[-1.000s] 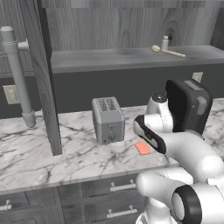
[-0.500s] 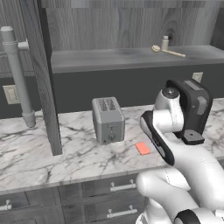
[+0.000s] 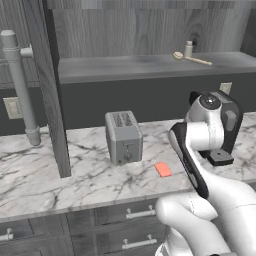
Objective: Pick the bar soap and dish brush from the cabinet and place them on the counter.
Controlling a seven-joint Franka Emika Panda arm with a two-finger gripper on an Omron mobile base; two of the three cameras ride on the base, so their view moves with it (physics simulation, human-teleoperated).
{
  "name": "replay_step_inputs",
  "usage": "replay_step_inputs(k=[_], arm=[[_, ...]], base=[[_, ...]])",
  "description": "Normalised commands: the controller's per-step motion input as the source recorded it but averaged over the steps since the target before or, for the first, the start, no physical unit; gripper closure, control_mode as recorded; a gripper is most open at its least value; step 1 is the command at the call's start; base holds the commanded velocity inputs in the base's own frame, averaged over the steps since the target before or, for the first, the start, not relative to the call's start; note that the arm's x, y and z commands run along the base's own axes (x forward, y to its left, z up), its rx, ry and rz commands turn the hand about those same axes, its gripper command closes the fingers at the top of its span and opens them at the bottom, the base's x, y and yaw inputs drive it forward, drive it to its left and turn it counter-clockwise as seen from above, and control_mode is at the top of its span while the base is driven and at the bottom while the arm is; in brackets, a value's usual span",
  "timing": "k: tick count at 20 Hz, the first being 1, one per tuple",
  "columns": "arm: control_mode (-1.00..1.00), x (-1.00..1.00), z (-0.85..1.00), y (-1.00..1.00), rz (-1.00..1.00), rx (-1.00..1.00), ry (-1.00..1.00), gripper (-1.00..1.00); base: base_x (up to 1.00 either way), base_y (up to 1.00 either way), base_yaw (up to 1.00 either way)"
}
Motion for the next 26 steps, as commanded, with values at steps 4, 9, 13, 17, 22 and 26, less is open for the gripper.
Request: replay_step_inputs(k=[4, 9, 13, 17, 22, 26], arm=[[-1.0, -0.17, 0.6, -0.09, 0.0, 0.0, -0.04, -1.0], [-1.0, -0.16, 0.62, -0.04, 0.0, 0.0, -0.04, -1.0], [-1.0, -0.15, 0.6, -0.02, 0.0, 0.0, -0.05, -1.0], [-1.0, -0.15, 0.56, 0.0, 0.0, 0.0, -0.07, -1.0], [-1.0, -0.15, 0.54, 0.0, 0.0, 0.0, -0.06, -1.0], [-1.0, -0.12, 0.51, 0.0, 0.0, 0.0, -0.04, -1.0]], base=[[0.0, 0.0, 0.0], [0.0, 0.0, 0.0], [0.0, 0.0, 0.0], [0.0, 0.0, 0.0], [0.0, 0.0, 0.0], [0.0, 0.0, 0.0]])
